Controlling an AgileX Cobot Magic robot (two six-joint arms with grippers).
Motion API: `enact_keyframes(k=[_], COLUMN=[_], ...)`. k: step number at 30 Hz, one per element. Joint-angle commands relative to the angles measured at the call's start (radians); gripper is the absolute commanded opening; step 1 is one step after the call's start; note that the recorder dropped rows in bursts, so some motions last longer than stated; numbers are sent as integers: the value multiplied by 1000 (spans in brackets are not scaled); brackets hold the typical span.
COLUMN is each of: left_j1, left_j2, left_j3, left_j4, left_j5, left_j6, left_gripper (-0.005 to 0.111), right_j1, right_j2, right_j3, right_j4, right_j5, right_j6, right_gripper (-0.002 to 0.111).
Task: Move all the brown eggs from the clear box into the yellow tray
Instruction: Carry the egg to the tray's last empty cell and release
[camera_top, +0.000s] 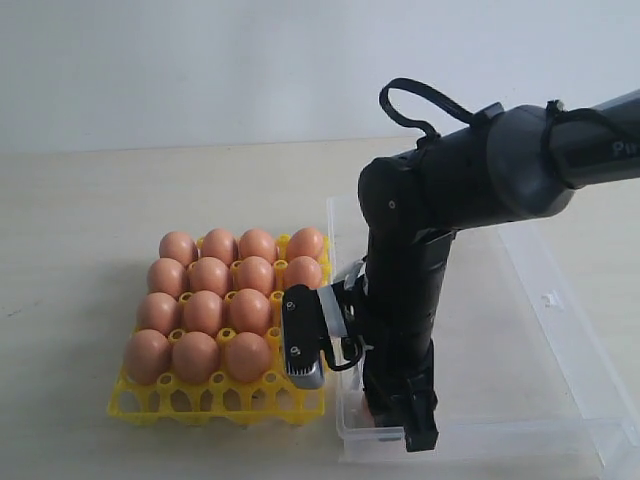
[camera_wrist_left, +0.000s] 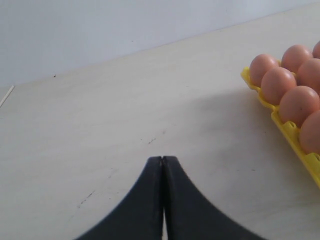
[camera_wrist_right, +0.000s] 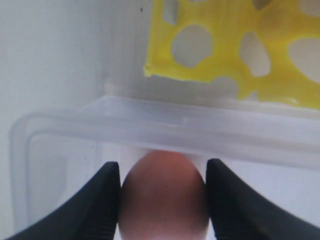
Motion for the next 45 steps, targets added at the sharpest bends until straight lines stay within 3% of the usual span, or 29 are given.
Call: enact_keyframes(k=[1, 2, 6, 14, 21, 23, 25, 29, 42, 45], left_j1=[-1, -1, -1, -1, -1, -1, -1, -1, -1, -1], left_j2=[-6, -6, -6, -6, -6, -6, -6, -6, -6, -6], left_j3=[-4, -4, -4, -4, -4, -4, -4, -4, -4, -4], left_j4=[-8, -8, -8, -8, -8, -8, -8, -8, -8, -8], left_j5=[-11, -11, -11, -11, -11, -11, -11, -11, -11, -11], left_j6=[-7, -7, -7, -7, -7, -7, -7, -7, -7, -7], left_gripper=[0, 0, 0, 0, 0, 0, 0, 0, 0, 0], right_j1=[0, 0, -7, -4, -4, -4, -4, -4, -4, -4], right_j2=[-4, -15, -91, -337, -355, -308, -250, -139, -81, -79], right_j3=[-4, -4, 12, 257, 516, 568, 576, 576, 574, 574], right_j4=[-44, -56, -54, -91, -465, -599, -641, -646, -557, -559], right_j5=[0, -7, -102, -781, -1390, -1614, -1706, -1823, -1741, -1747], right_j6=[-8, -8, 90, 598, 1361, 1481, 1491, 1503, 1458, 1458], right_gripper=[9, 1, 0, 0, 0, 0, 0, 0, 0, 7])
